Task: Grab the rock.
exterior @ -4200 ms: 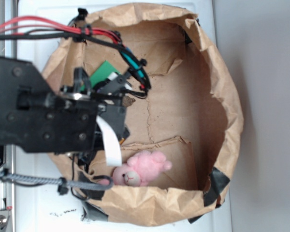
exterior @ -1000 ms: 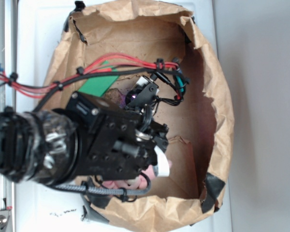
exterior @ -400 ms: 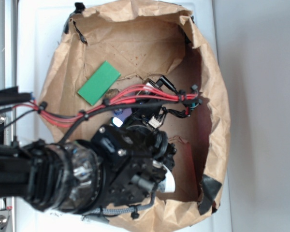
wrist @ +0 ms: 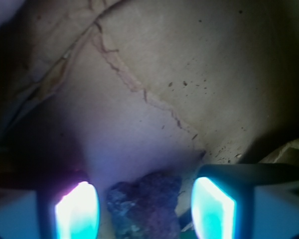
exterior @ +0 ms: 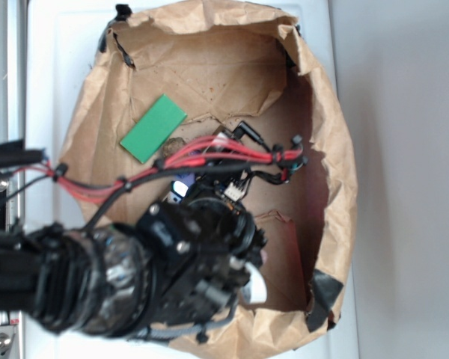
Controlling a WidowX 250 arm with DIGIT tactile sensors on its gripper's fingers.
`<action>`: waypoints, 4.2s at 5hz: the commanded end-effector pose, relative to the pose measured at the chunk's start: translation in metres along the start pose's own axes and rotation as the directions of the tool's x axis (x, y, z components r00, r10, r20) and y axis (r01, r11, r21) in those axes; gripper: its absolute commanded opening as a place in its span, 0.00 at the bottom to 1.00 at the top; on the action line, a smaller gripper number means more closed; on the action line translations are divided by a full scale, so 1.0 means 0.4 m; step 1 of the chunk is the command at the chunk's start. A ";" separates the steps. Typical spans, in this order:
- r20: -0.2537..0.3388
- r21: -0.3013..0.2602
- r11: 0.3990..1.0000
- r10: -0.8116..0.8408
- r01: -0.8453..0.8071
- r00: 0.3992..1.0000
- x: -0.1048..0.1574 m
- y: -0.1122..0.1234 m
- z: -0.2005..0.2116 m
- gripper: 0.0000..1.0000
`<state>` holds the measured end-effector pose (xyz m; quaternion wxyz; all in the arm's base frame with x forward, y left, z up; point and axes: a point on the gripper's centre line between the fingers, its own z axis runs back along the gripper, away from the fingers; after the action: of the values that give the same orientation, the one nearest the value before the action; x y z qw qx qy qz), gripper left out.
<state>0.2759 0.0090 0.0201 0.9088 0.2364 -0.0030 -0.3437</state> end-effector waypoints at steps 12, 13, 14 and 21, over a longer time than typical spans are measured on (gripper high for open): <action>0.027 -0.132 0.991 -0.027 0.031 0.999 -0.035 0.020 -0.042 1.00; -0.008 -0.108 0.993 -0.048 0.047 0.999 -0.037 0.023 -0.042 1.00; -0.008 -0.108 0.993 -0.048 0.047 0.999 -0.037 0.023 -0.042 1.00; 0.103 -0.245 0.967 -0.049 0.073 0.993 -0.175 0.112 -0.074 1.00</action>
<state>0.2578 0.0878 0.0155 0.9142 0.0932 0.0118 -0.3941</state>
